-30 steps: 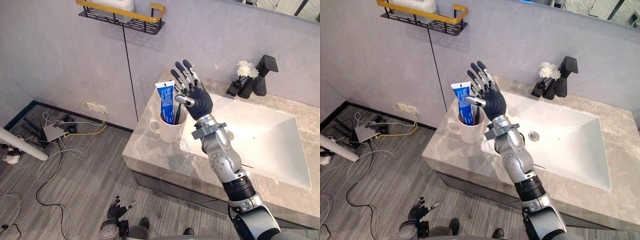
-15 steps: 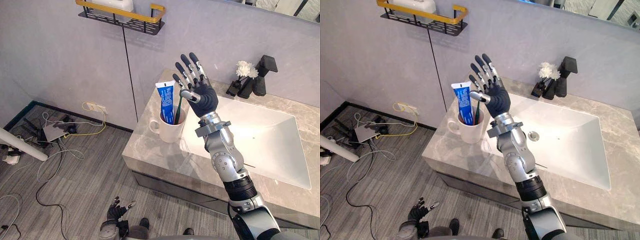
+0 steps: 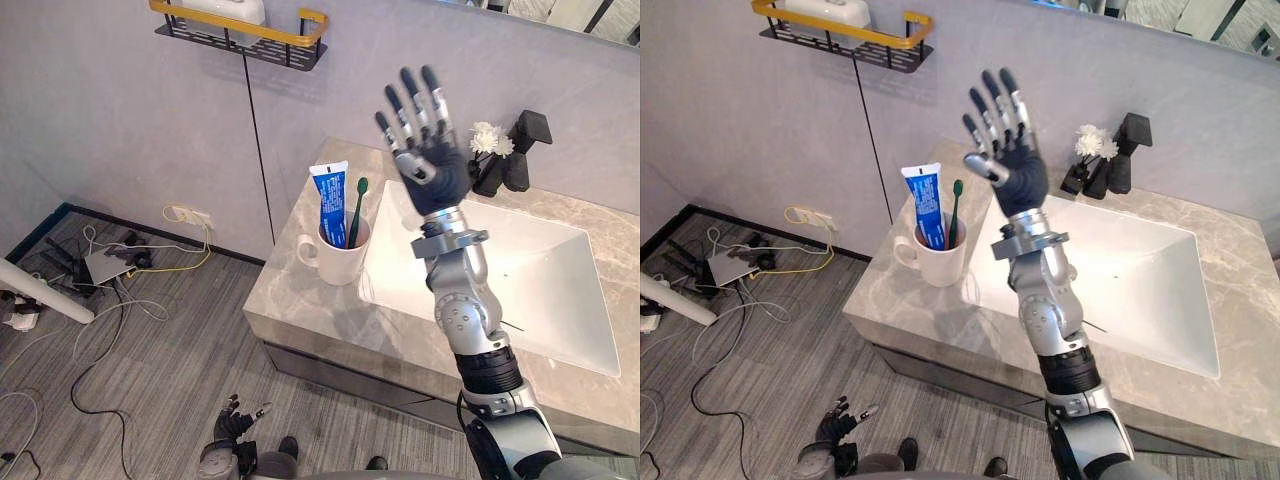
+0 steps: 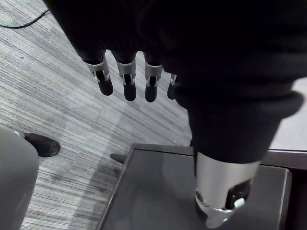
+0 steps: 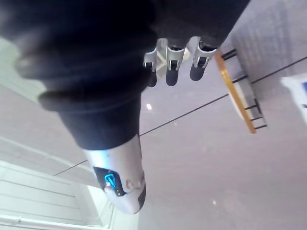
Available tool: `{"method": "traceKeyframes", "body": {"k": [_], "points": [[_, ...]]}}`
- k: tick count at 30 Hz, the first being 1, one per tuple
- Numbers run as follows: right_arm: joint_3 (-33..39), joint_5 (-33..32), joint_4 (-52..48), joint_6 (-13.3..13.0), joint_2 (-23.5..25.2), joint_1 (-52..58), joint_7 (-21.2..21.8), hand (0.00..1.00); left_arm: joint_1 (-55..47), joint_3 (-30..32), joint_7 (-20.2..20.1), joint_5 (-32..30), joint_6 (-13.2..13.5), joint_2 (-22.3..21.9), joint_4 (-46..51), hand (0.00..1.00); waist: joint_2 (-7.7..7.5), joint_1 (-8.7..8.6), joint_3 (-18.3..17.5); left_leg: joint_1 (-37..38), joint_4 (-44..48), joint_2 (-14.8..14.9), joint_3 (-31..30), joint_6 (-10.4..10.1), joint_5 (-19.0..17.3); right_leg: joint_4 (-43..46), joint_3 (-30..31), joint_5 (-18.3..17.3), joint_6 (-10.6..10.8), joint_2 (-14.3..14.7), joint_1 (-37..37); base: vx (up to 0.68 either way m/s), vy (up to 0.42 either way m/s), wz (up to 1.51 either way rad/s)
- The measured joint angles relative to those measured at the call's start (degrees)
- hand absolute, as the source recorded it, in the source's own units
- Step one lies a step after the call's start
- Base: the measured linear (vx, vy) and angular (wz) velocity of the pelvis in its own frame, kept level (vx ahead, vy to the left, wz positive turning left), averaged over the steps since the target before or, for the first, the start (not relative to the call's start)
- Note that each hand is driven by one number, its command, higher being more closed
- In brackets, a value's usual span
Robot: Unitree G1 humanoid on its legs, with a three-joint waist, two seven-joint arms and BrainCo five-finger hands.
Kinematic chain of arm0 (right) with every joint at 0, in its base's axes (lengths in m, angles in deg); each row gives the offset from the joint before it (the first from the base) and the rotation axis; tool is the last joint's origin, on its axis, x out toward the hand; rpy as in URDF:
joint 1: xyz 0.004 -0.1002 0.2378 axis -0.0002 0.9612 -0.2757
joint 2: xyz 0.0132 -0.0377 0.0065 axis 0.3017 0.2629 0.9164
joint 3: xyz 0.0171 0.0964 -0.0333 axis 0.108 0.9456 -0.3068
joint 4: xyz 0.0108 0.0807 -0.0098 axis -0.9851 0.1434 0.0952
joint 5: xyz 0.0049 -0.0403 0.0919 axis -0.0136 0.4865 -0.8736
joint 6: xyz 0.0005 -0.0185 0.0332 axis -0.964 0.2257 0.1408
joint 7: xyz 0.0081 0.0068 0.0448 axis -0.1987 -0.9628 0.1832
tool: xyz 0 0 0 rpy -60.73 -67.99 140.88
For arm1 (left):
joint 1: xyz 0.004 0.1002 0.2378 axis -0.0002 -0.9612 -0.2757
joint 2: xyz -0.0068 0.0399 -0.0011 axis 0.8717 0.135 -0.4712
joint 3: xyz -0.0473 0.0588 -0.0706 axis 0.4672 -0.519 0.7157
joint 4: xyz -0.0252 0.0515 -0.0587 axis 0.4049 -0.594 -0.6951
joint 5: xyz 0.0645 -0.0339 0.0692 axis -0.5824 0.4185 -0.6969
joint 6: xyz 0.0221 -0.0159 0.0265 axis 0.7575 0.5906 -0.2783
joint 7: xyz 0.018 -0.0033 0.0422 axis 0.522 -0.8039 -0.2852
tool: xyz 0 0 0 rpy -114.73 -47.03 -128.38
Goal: Organize washtable
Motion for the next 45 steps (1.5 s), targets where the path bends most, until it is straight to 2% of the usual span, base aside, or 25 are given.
{"method": "traceKeyframes", "body": {"k": [3,5,11,15,18,21,27,30,32,36,41,45], "points": [[9.38,0.09,-6.12,-2.20,-3.01,0.23,-0.81,0.00,-0.03,1.94,0.01,0.00,-0.05,-0.70,-0.43,0.00,-0.02,-0.62,-0.01,0.06,-0.10,-0.12,0.05,0.01,0.00,0.05,-0.07,0.00,0.00,0.00,-0.04,0.00,0.000,0.00],[19.19,0.22,-10.77,-4.42,-5.09,2.16,-1.34,0.00,-0.12,3.09,-0.01,0.00,-0.12,-0.92,-0.96,0.00,-0.07,-1.78,-0.06,0.10,-0.25,-0.21,0.08,0.07,0.04,0.23,-0.19,0.00,0.00,-0.07,-0.18,0.00,0.000,0.00],[42.17,1.06,-13.76,-9.19,-7.61,13.06,-5.47,0.00,-0.38,5.37,-0.14,-0.09,-0.22,-1.12,-3.86,0.00,0.38,-5.09,-1.69,-0.22,-0.84,-0.42,1.01,0.14,0.05,0.53,1.01,-0.21,0.32,-0.35,-1.64,0.00,0.000,-0.11],[51.41,3.51,-13.33,-11.64,-7.37,20.69,-8.83,0.00,-1.05,5.87,-0.31,-0.12,-0.25,-1.25,-4.48,0.00,1.30,-7.55,-3.35,-0.54,-0.98,-0.29,2.14,0.41,-0.17,0.54,2.21,-0.20,0.33,-0.23,-2.73,0.00,-0.001,-0.17],[54.66,7.86,-7.61,-12.00,-5.96,26.73,-11.75,0.00,-1.05,5.80,-0.69,-0.27,-0.25,-1.12,-5.64,0.00,1.27,-8.10,-4.90,-0.56,-1.13,0.13,3.53,0.44,-0.51,0.55,3.77,-0.20,0.34,0.14,-3.92,-0.03,-0.013,-0.28],[55.34,12.05,-2.82,-9.93,-2.48,32.15,-14.74,0.00,-1.04,6.23,-1.58,-1.26,-0.30,-1.60,-6.65,0.00,1.77,-9.36,-6.15,-0.29,-1.63,0.25,4.39,0.43,-0.50,0.50,4.35,-0.20,0.34,0.25,-4.21,0.00,-0.009,-0.13],[54.53,20.96,-0.15,-4.72,9.20,41.13,-19.97,0.00,-0.34,9.44,-1.55,-1.24,-0.64,-4.59,-6.58,0.00,2.67,-9.36,-7.05,0.49,-1.87,0.41,6.47,0.77,-0.86,0.37,5.19,-0.21,0.35,0.15,-4.09,0.00,0.003,-0.10],[52.73,21.38,3.00,-2.87,12.78,42.48,-21.64,0.00,0.25,9.95,-1.57,-1.23,-1.09,-5.24,-6.58,0.00,2.72,-9.34,-7.09,0.87,-1.87,0.60,7.08,0.70,-1.08,0.44,5.53,-0.27,0.38,0.04,-3.95,-0.02,-0.004,-0.11],[49.72,22.83,6.44,-0.99,13.53,43.47,-22.35,0.00,1.01,9.92,-1.58,-1.21,-1.32,-6.09,-6.60,0.00,3.17,-9.41,-7.33,1.16,-1.82,0.82,7.96,0.60,-1.28,0.57,5.79,-0.30,0.36,0.08,-3.74,-0.01,-0.011,-0.16],[46.62,22.99,12.52,0.45,13.66,43.78,-21.21,0.00,1.33,7.41,-1.84,-1.22,-1.40,-6.86,-6.61,0.00,3.24,-9.22,-7.34,2.26,-1.85,1.28,8.48,0.20,-1.65,1.07,5.79,-1.04,0.47,0.34,-3.22,-0.01,-0.027,-0.05],[43.92,22.45,27.70,2.07,13.62,43.52,-18.24,0.00,1.19,5.32,-2.65,-1.21,-1.42,-6.67,-6.65,0.00,3.85,-9.04,-7.52,2.68,-1.91,1.78,9.84,-0.10,-2.00,1.67,5.80,-1.73,0.41,0.60,-2.97,0.03,-0.020,-0.03],[43.34,21.42,40.02,3.92,13.65,43.23,-15.52,0.00,1.31,5.19,-2.66,-0.35,-1.42,-6.62,-6.75,0.00,4.35,-8.08,-7.30,3.71,-1.87,2.14,10.30,-0.88,-2.50,1.49,5.69,-1.74,0.43,0.95,-2.01,0.03,-0.028,-0.04]]}}
